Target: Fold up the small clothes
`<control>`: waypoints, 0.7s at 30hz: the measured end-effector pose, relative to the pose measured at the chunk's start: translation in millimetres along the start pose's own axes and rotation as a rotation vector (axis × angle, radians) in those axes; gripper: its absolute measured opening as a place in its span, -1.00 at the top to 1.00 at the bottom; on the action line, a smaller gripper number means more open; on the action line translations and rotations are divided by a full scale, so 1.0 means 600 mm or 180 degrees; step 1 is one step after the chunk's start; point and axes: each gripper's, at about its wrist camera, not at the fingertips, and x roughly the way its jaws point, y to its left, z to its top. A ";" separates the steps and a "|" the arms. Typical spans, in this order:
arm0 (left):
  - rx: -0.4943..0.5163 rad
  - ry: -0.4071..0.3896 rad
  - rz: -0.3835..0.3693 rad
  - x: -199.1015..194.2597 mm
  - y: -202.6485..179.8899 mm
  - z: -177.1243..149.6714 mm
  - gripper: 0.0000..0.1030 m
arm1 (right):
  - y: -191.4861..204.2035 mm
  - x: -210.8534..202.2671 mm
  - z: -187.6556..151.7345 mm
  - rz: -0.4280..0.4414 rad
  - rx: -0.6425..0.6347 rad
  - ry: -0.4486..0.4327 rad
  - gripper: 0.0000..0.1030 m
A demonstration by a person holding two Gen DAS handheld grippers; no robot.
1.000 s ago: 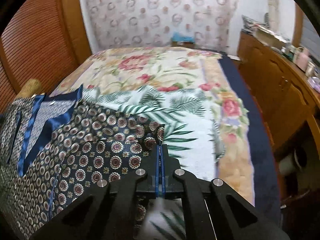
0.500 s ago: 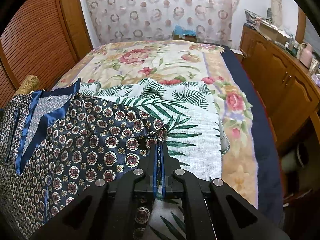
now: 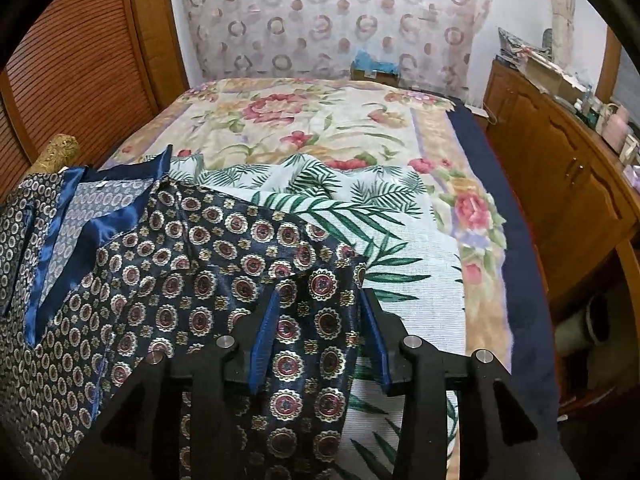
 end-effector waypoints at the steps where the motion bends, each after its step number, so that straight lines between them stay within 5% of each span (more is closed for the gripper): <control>1: 0.0028 -0.0014 0.0000 -0.004 -0.006 0.000 0.77 | 0.000 -0.001 0.000 0.0014 -0.0008 0.0008 0.30; 4: 0.0136 -0.0110 -0.0008 -0.020 -0.028 -0.001 0.93 | 0.005 -0.005 0.001 0.0159 -0.0071 0.0044 0.82; 6: 0.0225 -0.0189 0.0002 -0.035 -0.048 -0.002 0.94 | 0.014 -0.010 -0.002 0.0181 -0.0140 0.0048 0.90; 21: 0.0675 -0.0706 -0.0026 -0.180 -0.166 -0.080 0.96 | 0.083 -0.231 -0.074 0.0380 -0.0339 -0.0788 0.95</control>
